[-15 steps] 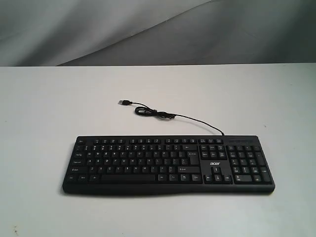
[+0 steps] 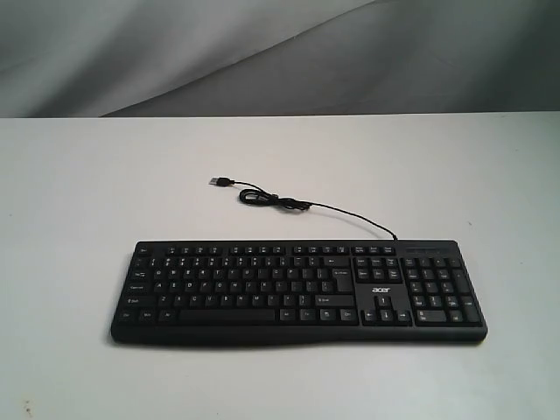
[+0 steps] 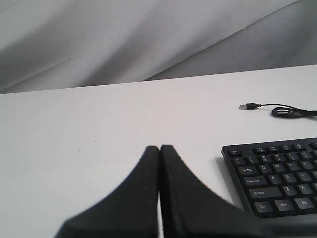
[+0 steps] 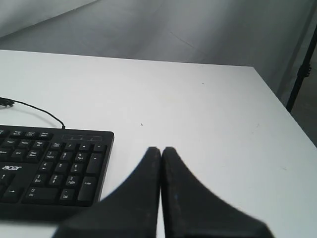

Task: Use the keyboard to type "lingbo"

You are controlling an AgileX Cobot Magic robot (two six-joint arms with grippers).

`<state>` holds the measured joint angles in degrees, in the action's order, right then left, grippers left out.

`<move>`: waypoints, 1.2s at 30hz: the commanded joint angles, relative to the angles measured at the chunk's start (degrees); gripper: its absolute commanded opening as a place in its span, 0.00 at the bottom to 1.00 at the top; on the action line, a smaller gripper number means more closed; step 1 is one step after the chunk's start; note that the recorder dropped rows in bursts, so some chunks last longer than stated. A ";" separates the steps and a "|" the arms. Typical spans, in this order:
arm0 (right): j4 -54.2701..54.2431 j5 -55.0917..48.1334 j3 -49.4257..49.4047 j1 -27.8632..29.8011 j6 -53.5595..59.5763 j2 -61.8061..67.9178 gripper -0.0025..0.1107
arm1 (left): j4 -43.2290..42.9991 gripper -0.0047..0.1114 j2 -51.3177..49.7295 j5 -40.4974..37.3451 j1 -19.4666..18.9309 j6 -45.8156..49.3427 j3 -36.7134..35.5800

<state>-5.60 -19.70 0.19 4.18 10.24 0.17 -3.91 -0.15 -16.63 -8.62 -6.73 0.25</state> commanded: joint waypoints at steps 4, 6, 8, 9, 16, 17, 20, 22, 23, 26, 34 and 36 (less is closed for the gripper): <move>-4.45 9.20 -0.19 0.39 -0.17 -0.17 0.02 | 0.46 0.04 0.15 0.26 -0.11 -0.23 -0.25; -9.56 16.12 -0.19 0.39 -0.17 -0.17 0.02 | 0.46 0.04 0.15 0.26 -0.11 -0.23 -0.25; -12.69 22.40 -0.19 0.39 -0.17 -0.17 0.02 | 0.46 0.04 0.15 0.26 -0.11 -0.23 -0.25; -13.31 24.63 -0.19 0.39 -0.17 -0.17 0.02 | 0.46 0.04 0.15 0.26 -0.11 -0.23 -0.25; -13.54 30.01 -0.19 0.39 -0.17 -0.17 0.02 | 0.46 0.04 0.15 0.26 -0.11 -0.23 -0.25; -13.54 31.30 -0.19 0.39 -0.17 -0.17 0.02 | 0.46 0.04 0.15 0.26 -0.11 -0.23 -0.25; -13.54 36.62 -0.19 0.39 -0.17 -0.17 0.02 | 0.46 0.04 0.15 0.26 -0.11 -0.23 -0.25; -12.03 39.73 -0.19 0.39 -0.17 -0.17 0.02 | 0.46 0.04 0.15 0.26 -0.11 -0.23 -0.25; -11.90 39.29 -0.05 0.39 -0.17 -0.17 0.02 | 0.46 0.04 0.15 0.26 -0.11 -0.23 -0.25; -11.08 32.54 5.90 0.39 0.50 -0.17 0.02 | 0.46 0.04 0.15 0.26 -0.11 -0.23 -0.25; -7.55 10.48 30.17 0.39 1.77 14.00 0.02 | 0.46 0.04 0.15 0.26 -0.11 -0.23 -0.25; -7.72 2.33 36.51 0.39 2.32 21.27 0.02 | 0.46 0.04 0.15 0.26 -0.11 -0.23 -0.25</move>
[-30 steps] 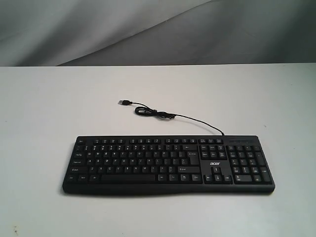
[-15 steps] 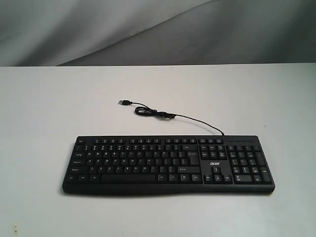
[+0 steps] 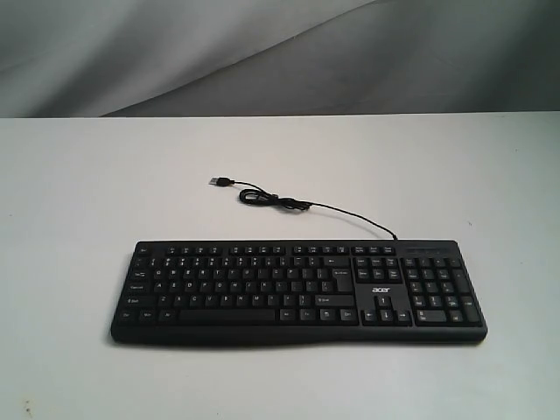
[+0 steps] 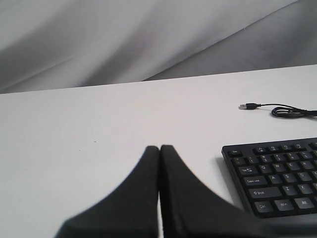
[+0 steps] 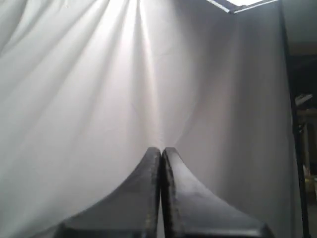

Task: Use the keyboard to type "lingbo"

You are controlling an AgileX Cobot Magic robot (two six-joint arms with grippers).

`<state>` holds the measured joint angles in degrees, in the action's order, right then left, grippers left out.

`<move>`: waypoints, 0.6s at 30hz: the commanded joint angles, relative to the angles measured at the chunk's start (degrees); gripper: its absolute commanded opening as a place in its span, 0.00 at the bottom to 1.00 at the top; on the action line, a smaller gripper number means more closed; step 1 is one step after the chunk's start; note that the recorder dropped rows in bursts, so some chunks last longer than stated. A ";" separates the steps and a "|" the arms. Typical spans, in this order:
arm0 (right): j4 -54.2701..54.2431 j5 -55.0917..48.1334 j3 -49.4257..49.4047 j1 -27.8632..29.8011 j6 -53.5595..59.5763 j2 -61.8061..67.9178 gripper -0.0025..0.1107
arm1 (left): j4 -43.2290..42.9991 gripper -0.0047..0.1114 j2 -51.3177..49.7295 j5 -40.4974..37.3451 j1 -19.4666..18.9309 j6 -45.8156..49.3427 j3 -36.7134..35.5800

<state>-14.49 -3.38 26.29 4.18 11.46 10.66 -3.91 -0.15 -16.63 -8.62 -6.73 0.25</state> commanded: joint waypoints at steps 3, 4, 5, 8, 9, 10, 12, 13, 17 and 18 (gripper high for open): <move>-5.76 -26.65 17.25 0.39 9.27 22.02 0.02 | 0.46 0.04 0.15 0.26 -0.11 -0.23 -0.25; -10.46 -31.05 18.67 0.39 13.56 25.64 0.02 | 0.46 0.04 0.15 0.26 -0.11 -0.23 -0.25; -20.55 -39.28 19.44 0.39 21.42 31.76 0.02 | 0.46 0.04 0.15 0.26 -0.11 -0.23 -0.25; -32.51 -53.37 19.44 0.39 29.35 43.82 0.02 | 0.46 0.04 0.15 0.26 -0.11 -0.23 -0.25; -32.57 -56.24 19.44 0.39 29.35 49.19 0.02 | 0.46 0.04 0.15 0.26 -0.11 -0.23 -0.25; -32.44 -56.37 19.44 0.39 29.35 51.57 0.02 | 0.46 0.04 0.15 0.26 -0.11 -0.23 -0.25; -32.68 -52.16 19.44 0.39 29.35 58.43 0.02 | 0.46 0.04 0.15 0.26 -0.11 -0.23 -0.25; -32.99 -48.97 19.44 0.39 28.81 60.79 0.02 | 0.46 0.04 0.15 0.26 -0.11 -0.23 -0.25; -41.23 -46.98 19.44 0.39 28.03 68.89 0.02 | 0.46 0.04 0.15 0.26 -0.11 -0.23 -0.25; -44.65 -46.82 19.44 0.39 30.69 70.50 0.02 | 0.46 0.04 0.15 0.26 -0.11 -0.23 -0.25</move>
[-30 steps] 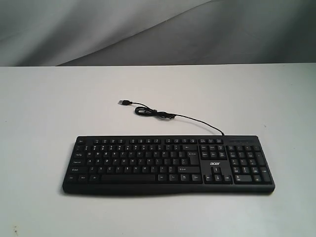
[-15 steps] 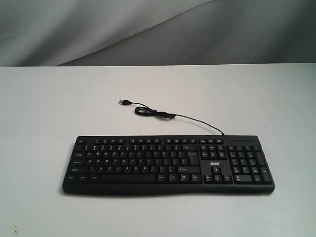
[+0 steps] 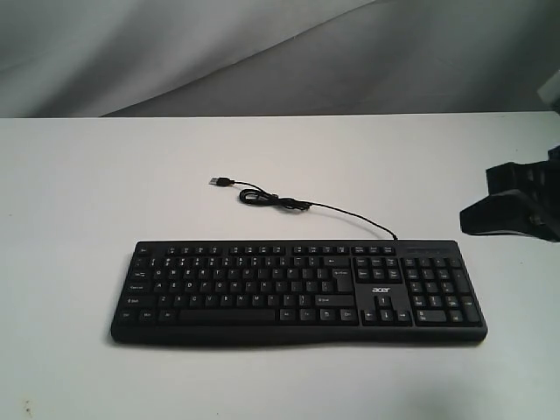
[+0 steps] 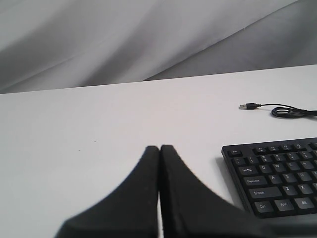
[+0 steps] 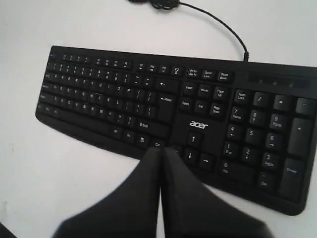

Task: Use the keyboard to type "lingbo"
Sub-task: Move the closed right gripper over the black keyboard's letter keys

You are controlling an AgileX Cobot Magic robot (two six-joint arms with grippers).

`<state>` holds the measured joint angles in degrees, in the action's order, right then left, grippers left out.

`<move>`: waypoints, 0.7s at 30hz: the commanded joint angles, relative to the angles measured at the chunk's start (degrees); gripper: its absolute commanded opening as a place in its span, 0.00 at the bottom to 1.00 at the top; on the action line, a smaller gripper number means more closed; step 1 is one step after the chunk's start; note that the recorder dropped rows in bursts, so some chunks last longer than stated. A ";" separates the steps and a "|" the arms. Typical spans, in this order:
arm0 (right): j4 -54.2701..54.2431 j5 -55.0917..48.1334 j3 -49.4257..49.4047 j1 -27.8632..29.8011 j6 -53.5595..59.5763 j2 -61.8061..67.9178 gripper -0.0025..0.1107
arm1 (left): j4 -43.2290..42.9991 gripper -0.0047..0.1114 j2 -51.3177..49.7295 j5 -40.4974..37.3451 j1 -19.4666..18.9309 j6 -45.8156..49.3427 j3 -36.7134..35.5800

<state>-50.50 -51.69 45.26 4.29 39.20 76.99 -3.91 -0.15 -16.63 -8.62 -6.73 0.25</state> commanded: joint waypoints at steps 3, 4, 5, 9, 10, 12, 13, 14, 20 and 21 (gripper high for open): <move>-14.15 1.34 0.47 -0.83 7.73 6.85 0.02 | 0.46 0.04 0.15 0.26 -0.11 -0.23 -0.25; -14.70 1.46 0.70 -1.74 8.53 7.47 0.02 | 0.46 0.04 0.15 0.26 -0.11 -0.23 -0.25; -14.49 1.96 0.92 -3.32 8.78 8.12 0.02 | 0.46 0.04 0.15 0.26 -0.11 -0.23 -0.25; -10.45 5.96 2.90 -12.80 8.54 9.97 0.02 | 0.46 0.04 0.15 0.26 -0.11 -0.23 -0.25; -9.22 7.74 3.60 -15.05 7.64 10.07 0.02 | 0.46 0.04 0.15 0.26 -0.11 -0.23 -0.25; -4.75 12.87 5.56 -20.76 3.29 10.46 0.02 | 0.46 0.04 0.15 0.26 -0.11 -0.23 -0.25; -2.06 15.08 6.76 -23.35 1.18 10.62 0.02 | 0.46 0.04 0.15 0.26 -0.11 -0.23 -0.25; 2.09 17.32 8.11 -25.60 -2.06 11.01 0.02 | 0.46 0.04 0.15 0.26 -0.11 -0.23 -0.25; 12.32 16.72 16.94 -33.45 -12.31 17.47 0.02 | 0.46 0.04 0.15 0.26 -0.11 -0.23 -0.25; 12.32 16.31 18.29 -34.36 -12.27 19.13 0.02 | 0.46 0.04 0.15 0.26 -0.11 -0.23 -0.25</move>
<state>-40.17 -34.75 60.52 -27.85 28.77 92.79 -3.91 -0.15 -16.63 -8.62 -6.73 0.25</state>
